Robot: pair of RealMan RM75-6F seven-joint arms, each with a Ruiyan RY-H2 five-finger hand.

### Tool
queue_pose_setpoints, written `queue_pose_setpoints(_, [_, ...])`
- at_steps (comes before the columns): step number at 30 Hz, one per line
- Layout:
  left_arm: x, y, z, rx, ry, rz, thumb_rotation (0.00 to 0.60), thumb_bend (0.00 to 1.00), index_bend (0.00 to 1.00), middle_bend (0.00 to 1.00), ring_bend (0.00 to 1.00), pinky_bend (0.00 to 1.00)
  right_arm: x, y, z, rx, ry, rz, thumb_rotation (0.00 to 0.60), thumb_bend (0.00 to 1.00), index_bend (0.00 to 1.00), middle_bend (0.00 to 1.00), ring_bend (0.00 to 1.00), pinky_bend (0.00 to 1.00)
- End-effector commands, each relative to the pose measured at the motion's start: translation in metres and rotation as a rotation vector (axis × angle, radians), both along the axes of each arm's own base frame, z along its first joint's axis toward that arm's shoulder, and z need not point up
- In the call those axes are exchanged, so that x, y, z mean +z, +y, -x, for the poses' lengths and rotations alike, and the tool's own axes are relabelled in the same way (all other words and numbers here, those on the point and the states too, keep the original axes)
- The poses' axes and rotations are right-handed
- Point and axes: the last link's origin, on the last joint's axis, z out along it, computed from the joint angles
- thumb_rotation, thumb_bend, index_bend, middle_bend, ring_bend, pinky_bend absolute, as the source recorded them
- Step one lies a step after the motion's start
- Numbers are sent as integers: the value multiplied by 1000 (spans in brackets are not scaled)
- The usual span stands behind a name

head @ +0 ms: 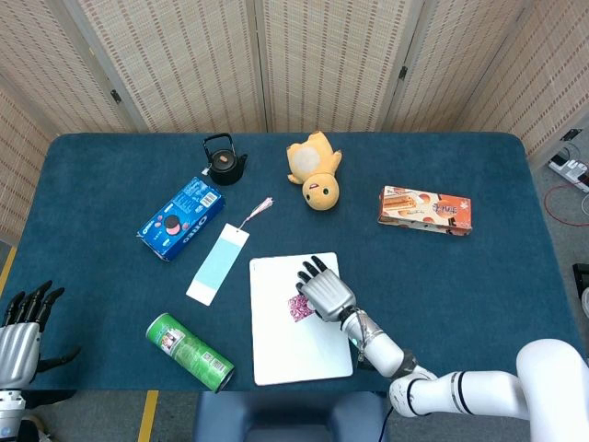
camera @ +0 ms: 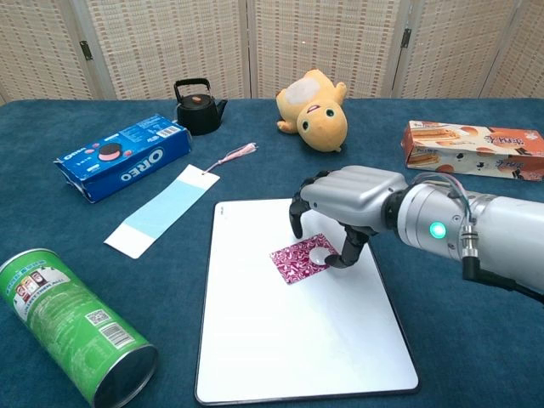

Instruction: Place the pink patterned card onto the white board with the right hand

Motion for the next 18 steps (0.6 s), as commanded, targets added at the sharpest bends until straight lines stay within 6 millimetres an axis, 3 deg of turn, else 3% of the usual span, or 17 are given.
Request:
queue_pose_setpoints(1, [-1, 0, 1, 1, 0, 4, 600, 154, 143, 73, 127, 0, 3, 0, 1, -2, -7, 5, 600, 348, 165, 191, 88, 0])
queue_pose_setpoints(3, [-1, 1, 0, -1, -2, 4, 600, 154, 143, 73, 127, 0, 9, 0, 1, -12, -30, 14, 600, 348, 95, 176, 94, 0])
queue_pose_setpoints(8, [1, 4, -1, -9, -2, -2, 600, 154, 143, 74, 127, 0, 47, 5, 17, -29, -86, 104, 600, 348, 80, 163, 87, 0])
queue_pose_setpoints(12, [1, 7, -3, -18, -5, -6, 600, 154, 143, 73, 127, 0, 93, 17, 49, -67, -84, 230, 600, 348, 80, 162, 61, 0])
queue_pose_setpoints(18, [-1, 14, -11, -41, -5, -9, 600, 154, 143, 73, 127, 0, 157, 52, 106, -169, -123, 395, 600, 349, 56, 123, 30, 0])
